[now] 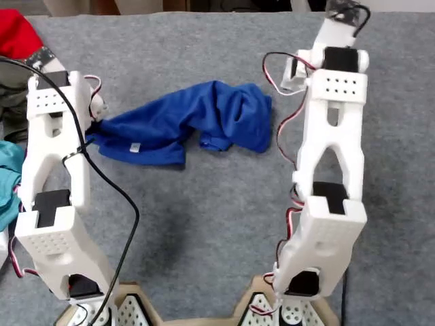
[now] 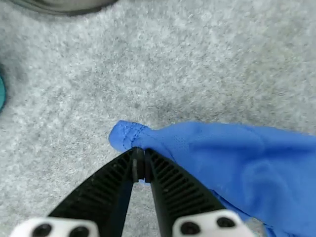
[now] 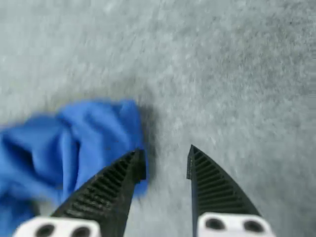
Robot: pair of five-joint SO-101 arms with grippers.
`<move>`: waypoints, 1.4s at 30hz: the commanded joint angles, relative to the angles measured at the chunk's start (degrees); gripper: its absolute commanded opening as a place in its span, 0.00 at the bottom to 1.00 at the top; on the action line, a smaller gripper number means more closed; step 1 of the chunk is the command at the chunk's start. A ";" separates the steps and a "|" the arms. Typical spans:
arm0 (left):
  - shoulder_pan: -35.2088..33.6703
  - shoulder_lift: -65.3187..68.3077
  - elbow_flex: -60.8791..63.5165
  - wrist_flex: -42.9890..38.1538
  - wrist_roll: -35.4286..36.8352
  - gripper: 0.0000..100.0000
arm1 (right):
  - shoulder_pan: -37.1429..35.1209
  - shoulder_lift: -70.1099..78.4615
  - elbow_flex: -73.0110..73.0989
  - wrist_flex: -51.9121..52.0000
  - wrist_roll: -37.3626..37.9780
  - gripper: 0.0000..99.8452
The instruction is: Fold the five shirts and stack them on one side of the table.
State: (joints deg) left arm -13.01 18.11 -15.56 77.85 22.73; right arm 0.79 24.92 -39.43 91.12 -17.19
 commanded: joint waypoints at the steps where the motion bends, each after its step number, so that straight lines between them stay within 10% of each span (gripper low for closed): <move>1: 0.44 -0.48 -5.45 2.11 0.09 0.02 | -4.97 -4.26 -4.18 10.11 3.96 0.15; 12: 0.53 -0.22 -5.63 2.02 -0.18 0.02 | -20.88 0.04 14.64 4.04 -1.76 0.15; 21: 0.18 -0.13 -5.45 2.11 -4.40 0.02 | -18.59 13.85 12.97 -11.16 -2.11 0.15; 42: 0.44 -0.57 -13.01 9.14 -14.51 0.02 | -12.70 16.13 -19.91 4.66 -1.67 0.01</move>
State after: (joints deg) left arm -13.01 18.29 -22.86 84.62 9.80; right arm -12.66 41.54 -50.33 92.44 -18.77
